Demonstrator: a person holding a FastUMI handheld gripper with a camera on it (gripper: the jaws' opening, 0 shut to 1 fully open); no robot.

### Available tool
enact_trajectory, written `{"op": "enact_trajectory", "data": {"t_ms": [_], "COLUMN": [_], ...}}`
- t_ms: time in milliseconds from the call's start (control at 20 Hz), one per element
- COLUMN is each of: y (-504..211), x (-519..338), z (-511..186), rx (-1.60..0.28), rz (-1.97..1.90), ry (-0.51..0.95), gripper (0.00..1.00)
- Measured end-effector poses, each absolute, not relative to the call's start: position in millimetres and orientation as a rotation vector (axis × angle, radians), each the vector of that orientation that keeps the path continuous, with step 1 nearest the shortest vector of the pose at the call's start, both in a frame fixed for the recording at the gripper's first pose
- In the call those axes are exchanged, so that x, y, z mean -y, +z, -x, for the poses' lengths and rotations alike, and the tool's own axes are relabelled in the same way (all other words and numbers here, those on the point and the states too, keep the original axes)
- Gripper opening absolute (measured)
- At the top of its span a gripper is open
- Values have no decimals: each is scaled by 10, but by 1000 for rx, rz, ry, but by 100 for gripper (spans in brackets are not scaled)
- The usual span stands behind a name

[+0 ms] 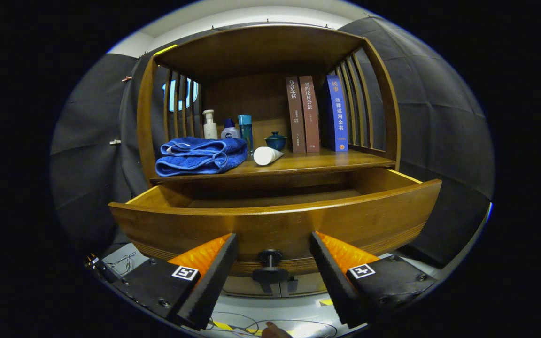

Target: Pull open the drawer, take out the items inside it, and place them on the countertop above the cabinet.

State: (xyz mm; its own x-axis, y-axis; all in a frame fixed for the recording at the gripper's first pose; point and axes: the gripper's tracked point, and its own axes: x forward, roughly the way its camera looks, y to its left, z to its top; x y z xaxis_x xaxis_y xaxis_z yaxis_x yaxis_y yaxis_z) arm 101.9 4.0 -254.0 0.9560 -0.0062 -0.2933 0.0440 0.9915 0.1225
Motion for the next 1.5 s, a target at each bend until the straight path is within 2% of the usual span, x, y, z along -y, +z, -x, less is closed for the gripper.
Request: {"op": "enact_trajectory", "data": {"t_ms": [550,1500], "y": [-2710,-2721], "x": [-91,-123], "z": [-1823,-1932], "rx": [-330,-345], "rz": [-126,-122], "ry": [-33,-37], "gripper": [100,99]}}
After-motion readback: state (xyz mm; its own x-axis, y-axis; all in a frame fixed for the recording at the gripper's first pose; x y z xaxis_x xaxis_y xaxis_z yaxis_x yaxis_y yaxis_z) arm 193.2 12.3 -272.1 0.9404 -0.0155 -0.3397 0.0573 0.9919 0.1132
